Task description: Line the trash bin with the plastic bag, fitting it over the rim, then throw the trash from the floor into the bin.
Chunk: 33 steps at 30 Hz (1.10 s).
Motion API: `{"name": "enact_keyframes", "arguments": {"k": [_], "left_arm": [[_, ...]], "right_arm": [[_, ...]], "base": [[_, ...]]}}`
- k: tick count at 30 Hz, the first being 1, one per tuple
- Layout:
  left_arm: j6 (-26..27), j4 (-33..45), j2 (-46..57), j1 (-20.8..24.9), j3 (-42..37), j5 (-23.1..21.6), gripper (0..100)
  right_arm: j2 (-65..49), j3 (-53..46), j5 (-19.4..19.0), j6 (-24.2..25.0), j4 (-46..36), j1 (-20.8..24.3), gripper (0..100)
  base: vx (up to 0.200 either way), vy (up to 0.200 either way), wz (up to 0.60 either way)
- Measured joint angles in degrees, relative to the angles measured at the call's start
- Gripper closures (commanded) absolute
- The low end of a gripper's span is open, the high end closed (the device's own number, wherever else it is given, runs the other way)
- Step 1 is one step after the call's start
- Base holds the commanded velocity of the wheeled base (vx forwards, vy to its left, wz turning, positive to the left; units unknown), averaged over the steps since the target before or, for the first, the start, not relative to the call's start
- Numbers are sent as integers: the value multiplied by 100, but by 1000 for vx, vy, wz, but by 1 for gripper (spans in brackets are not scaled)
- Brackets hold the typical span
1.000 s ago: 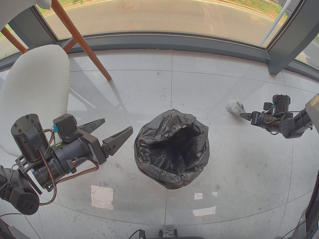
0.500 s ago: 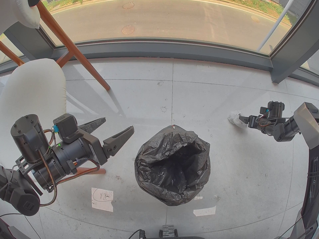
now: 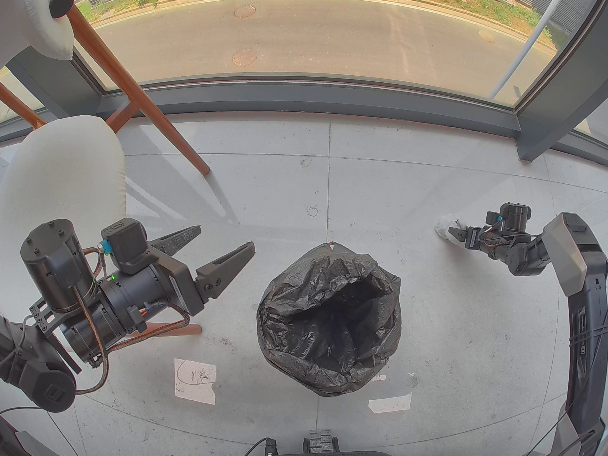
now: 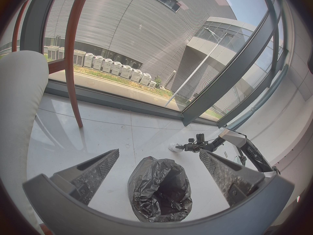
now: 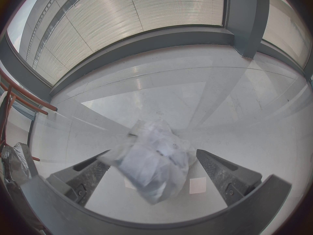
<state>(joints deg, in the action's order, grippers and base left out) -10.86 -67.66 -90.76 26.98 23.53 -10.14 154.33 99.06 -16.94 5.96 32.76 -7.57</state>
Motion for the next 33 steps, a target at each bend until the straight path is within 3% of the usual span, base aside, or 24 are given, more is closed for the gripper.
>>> {"name": "enact_keyframes", "arguments": {"k": [9, 16, 23, 33], "left_arm": [[5, 0, -1, -9, -27, 7, 0], [0, -2, 0, -17, -49, 7, 0], [-6, 0, 11, -35, -62, 7, 0], [-11, 0, 24, -61, -22, 0, 0]], "right_arm": [[652, 1237, -90, 6, -421, 18, 100], [333, 920, -95, 38, -566, 5, 100], [-1134, -177, -383, 238, -1064, 33, 100], [-3906, -1764, -1089, 583, -2915, 579, 100]], "base": [[0, 0, 0], [0, 0, 0], [0, 0, 0], [0, 0, 0]]}}
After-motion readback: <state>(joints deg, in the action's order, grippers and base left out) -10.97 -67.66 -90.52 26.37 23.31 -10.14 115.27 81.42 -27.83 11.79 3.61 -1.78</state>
